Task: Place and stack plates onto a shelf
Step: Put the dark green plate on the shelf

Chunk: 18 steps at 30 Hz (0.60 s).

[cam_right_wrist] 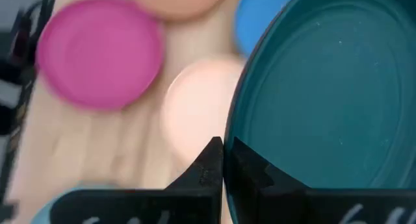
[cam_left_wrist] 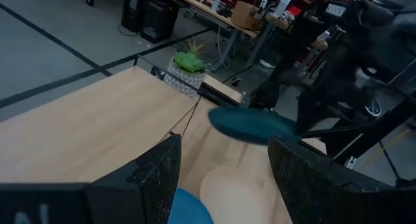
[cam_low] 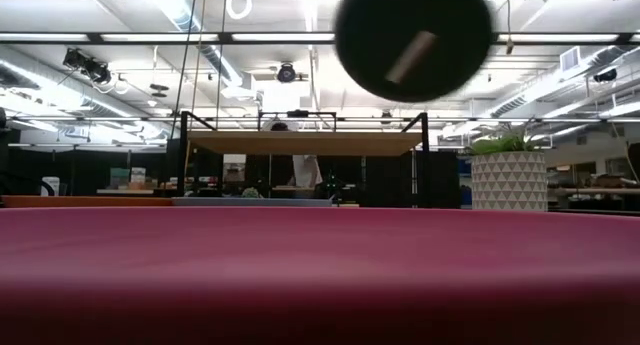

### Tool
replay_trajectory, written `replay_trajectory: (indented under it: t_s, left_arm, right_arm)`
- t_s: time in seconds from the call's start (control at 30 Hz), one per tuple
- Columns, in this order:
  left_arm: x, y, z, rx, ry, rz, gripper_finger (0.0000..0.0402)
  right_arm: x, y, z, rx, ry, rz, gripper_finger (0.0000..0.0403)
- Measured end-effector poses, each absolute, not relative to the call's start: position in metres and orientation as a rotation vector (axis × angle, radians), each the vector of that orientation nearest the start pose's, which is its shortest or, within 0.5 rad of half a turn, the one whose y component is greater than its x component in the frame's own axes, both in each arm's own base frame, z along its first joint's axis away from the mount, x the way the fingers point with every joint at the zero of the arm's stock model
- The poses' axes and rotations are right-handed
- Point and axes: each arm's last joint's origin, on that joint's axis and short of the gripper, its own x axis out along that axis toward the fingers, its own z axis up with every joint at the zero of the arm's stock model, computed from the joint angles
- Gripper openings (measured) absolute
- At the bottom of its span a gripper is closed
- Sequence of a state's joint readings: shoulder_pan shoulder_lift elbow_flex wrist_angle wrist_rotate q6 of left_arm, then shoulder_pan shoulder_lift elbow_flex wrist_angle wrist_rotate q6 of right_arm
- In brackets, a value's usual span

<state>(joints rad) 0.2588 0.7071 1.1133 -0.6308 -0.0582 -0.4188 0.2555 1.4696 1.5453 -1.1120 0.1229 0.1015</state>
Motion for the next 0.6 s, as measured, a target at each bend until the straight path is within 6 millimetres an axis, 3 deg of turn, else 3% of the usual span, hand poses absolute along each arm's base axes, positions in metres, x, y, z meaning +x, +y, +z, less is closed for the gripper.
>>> replay_trajectory:
  t_s: [0.23,0.43,0.6]
  left_arm:
    - [0.11,0.031,0.405,-0.492,0.144,0.367,0.0237]
    - [0.111,0.031,0.408,-0.508,0.114,0.363,0.0237]
    - [0.111,0.031,0.409,-0.522,0.104,0.361,0.0237]
  right_arm:
    - [0.299,0.004,0.367,-0.265,0.906,-0.004,0.0019]
    - [0.325,-0.044,0.344,-0.394,0.964,-0.034,0.0019]
    - [0.337,-0.08,0.32,-0.394,1.06,-0.085,0.002]
